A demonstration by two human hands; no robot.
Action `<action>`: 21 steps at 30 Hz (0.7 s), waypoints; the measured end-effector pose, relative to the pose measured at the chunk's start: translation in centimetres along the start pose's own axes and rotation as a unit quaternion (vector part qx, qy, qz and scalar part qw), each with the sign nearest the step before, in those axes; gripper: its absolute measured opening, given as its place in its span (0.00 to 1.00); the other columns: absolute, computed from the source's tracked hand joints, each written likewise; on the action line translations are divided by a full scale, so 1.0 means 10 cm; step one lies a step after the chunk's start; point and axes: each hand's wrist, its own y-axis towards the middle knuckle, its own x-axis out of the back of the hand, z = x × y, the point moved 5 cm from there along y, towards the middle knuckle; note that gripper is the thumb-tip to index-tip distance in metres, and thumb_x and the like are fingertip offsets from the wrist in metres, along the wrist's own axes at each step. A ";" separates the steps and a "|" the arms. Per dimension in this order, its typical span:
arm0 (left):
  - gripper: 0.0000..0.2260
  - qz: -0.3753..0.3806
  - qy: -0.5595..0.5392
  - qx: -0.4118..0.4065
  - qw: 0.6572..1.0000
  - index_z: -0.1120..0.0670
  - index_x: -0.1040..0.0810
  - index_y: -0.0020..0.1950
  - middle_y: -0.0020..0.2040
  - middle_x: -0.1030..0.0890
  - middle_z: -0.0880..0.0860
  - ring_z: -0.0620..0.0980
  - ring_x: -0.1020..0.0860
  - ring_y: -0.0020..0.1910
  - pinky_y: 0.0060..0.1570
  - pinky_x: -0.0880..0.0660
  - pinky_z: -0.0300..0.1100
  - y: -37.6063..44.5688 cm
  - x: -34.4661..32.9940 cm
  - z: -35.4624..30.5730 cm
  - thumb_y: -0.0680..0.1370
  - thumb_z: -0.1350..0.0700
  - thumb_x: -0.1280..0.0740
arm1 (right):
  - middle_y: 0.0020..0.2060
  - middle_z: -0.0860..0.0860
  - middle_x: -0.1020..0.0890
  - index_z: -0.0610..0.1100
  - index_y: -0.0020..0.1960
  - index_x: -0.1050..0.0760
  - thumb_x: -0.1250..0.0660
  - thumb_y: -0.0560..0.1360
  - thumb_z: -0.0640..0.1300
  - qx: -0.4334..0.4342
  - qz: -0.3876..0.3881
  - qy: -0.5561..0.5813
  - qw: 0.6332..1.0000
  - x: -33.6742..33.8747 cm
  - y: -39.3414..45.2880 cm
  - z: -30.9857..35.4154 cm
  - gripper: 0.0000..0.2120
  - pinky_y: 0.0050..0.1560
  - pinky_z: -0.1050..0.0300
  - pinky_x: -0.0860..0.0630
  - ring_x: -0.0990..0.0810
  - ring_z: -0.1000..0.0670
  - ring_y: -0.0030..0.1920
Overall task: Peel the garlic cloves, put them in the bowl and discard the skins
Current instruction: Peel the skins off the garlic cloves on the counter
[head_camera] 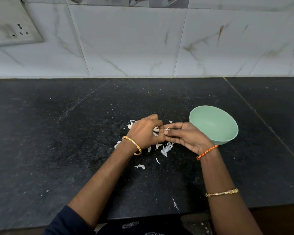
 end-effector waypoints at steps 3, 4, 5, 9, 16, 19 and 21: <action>0.08 -0.014 0.023 -0.006 1.000 0.55 0.21 0.49 0.44 0.29 0.48 0.48 0.30 0.37 0.35 0.37 0.39 0.01 0.01 -0.02 0.75 0.51 0.34 | 0.47 0.39 0.17 0.33 0.52 0.22 0.32 0.72 0.28 0.009 -0.007 0.016 1.000 0.00 0.00 0.01 0.09 0.40 0.63 0.19 0.15 0.50 0.42; 0.08 -0.023 0.027 -0.004 0.999 0.55 0.21 0.49 0.44 0.28 0.49 0.49 0.28 0.37 0.34 0.38 0.39 0.01 0.02 -0.02 0.76 0.51 0.34 | 0.46 0.41 0.17 0.34 0.50 0.22 0.32 0.72 0.28 0.013 -0.012 0.028 0.999 -0.01 -0.01 0.00 0.08 0.40 0.62 0.19 0.15 0.50 0.42; 0.08 -0.030 0.027 -0.002 0.999 0.55 0.21 0.49 0.45 0.27 0.50 0.50 0.27 0.37 0.33 0.38 0.39 0.01 0.02 -0.02 0.76 0.51 0.34 | 0.45 0.42 0.16 0.35 0.48 0.21 0.32 0.72 0.28 0.016 -0.017 0.040 0.999 -0.01 -0.01 -0.01 0.07 0.40 0.62 0.19 0.15 0.50 0.42; 0.09 -0.018 0.031 0.001 0.999 0.55 0.21 0.49 0.46 0.27 0.50 0.49 0.27 0.38 0.29 0.41 0.36 -0.01 -0.01 -0.01 0.76 0.50 0.34 | 0.42 0.42 0.16 0.34 0.47 0.21 0.33 0.72 0.28 0.007 -0.020 0.031 0.999 -0.02 -0.02 -0.04 0.05 0.38 0.63 0.20 0.15 0.51 0.39; 0.09 -0.028 0.053 -0.021 0.998 0.55 0.21 0.48 0.46 0.27 0.51 0.53 0.27 0.35 0.33 0.37 0.40 -0.02 0.00 -0.03 0.75 0.51 0.34 | 0.41 0.39 0.17 0.31 0.50 0.22 0.32 0.72 0.29 -0.026 0.001 -0.022 0.999 0.00 -0.01 -0.01 0.07 0.38 0.62 0.19 0.16 0.50 0.38; 0.07 -0.055 0.067 -0.019 0.996 0.55 0.21 0.46 0.44 0.28 0.50 0.51 0.29 0.32 0.32 0.37 0.40 0.01 0.06 0.02 0.75 0.51 0.33 | 0.35 0.41 0.16 0.31 0.49 0.21 0.33 0.73 0.29 -0.033 0.021 -0.035 0.999 0.00 -0.03 0.02 0.06 0.37 0.63 0.19 0.16 0.51 0.35; 0.07 -0.071 0.069 -0.022 0.995 0.54 0.21 0.44 0.43 0.27 0.50 0.51 0.29 0.30 0.30 0.34 0.40 0.03 0.10 0.05 0.74 0.51 0.32 | 0.35 0.41 0.16 0.31 0.49 0.22 0.34 0.73 0.29 -0.030 0.033 -0.033 0.998 -0.01 -0.04 0.03 0.06 0.37 0.64 0.20 0.16 0.52 0.35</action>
